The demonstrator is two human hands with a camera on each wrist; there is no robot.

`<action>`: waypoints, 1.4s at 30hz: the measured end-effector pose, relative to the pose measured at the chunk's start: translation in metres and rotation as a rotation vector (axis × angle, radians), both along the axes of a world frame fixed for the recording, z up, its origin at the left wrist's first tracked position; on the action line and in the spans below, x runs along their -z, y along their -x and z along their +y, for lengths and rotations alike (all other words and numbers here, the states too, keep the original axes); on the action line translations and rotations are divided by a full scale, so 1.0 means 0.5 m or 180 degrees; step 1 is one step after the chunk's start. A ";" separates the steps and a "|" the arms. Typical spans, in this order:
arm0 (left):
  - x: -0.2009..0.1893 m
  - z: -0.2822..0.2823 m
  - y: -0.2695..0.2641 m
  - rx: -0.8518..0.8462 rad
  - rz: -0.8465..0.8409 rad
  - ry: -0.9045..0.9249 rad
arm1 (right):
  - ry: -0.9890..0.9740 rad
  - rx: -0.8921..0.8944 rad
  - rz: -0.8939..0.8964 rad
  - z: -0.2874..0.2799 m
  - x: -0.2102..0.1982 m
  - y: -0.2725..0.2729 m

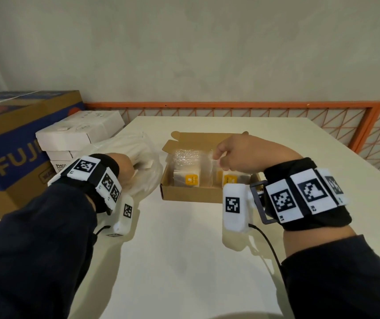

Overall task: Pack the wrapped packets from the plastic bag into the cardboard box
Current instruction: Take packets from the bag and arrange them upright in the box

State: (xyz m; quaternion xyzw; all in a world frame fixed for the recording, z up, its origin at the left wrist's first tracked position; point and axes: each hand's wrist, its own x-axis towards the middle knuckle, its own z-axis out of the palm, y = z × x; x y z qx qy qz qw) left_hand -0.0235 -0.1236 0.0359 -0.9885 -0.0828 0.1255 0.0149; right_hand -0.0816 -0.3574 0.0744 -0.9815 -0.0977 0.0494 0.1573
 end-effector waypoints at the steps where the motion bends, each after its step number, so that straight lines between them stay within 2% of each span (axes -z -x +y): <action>1: -0.009 0.000 0.001 -0.0008 -0.0047 0.0031 | 0.0003 0.0004 0.0012 -0.001 0.000 -0.001; 5: -0.042 0.013 -0.006 -0.0049 -0.0504 -0.0033 | -0.0138 0.0052 0.0031 -0.003 0.005 -0.005; 10: -0.055 0.039 -0.012 -0.0249 -0.1267 0.0260 | -0.0188 0.0107 0.0039 0.002 0.008 -0.009; 20: -0.083 0.022 0.034 -0.0069 -0.2358 0.2086 | -0.0253 -0.0067 0.0085 0.009 0.020 -0.018; 23: -0.097 0.000 0.047 0.0032 -0.2562 0.2676 | -0.0478 -0.0117 0.0063 0.012 0.023 -0.022; 28: -0.097 -0.061 0.054 0.0400 -0.2447 0.3880 | -0.0977 -0.0209 -0.0150 0.022 0.030 -0.031; 31: -0.080 -0.109 0.054 0.0583 -0.2260 0.4397 | -0.1574 -0.0156 -0.0202 0.017 0.043 -0.043; 36: -0.052 -0.169 0.051 0.0806 -0.2087 0.4729 | -0.3328 0.0014 -0.0004 -0.008 0.065 -0.058; 38: -0.050 -0.175 0.044 0.0851 -0.1991 0.4843 | -0.3555 0.0014 -0.0085 -0.018 0.058 -0.057; 42: -0.040 -0.186 0.028 0.1003 -0.1850 0.4937 | -0.3488 0.0057 -0.0371 -0.033 0.049 -0.057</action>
